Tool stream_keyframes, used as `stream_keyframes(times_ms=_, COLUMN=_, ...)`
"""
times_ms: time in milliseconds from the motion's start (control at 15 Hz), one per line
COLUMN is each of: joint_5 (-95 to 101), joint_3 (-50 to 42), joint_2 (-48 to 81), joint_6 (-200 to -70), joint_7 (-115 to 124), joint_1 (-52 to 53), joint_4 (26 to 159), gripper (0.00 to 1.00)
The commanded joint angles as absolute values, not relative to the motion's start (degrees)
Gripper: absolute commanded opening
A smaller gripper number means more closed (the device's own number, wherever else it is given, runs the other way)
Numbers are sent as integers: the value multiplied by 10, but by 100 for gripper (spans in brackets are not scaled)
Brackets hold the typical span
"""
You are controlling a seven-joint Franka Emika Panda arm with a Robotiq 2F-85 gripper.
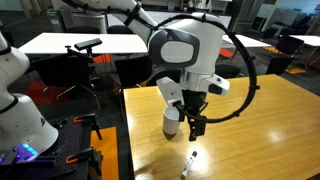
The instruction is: Remove the marker from the mug and put it on the table
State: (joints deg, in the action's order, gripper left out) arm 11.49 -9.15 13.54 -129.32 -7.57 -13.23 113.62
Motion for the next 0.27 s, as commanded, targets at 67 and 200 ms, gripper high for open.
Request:
stream_keyframes(times_ms=67, joint_5=113, joint_3=-98, joint_2=130, joint_6=-1292, joint_7=-67, joint_1=-125, joint_4=1140, gripper=100)
stream_keyframes(times_ms=200, joint_5=113, joint_3=-98, joint_2=128, joint_6=-1292, joint_7=-66, joint_1=-125, joint_4=1143, gripper=100)
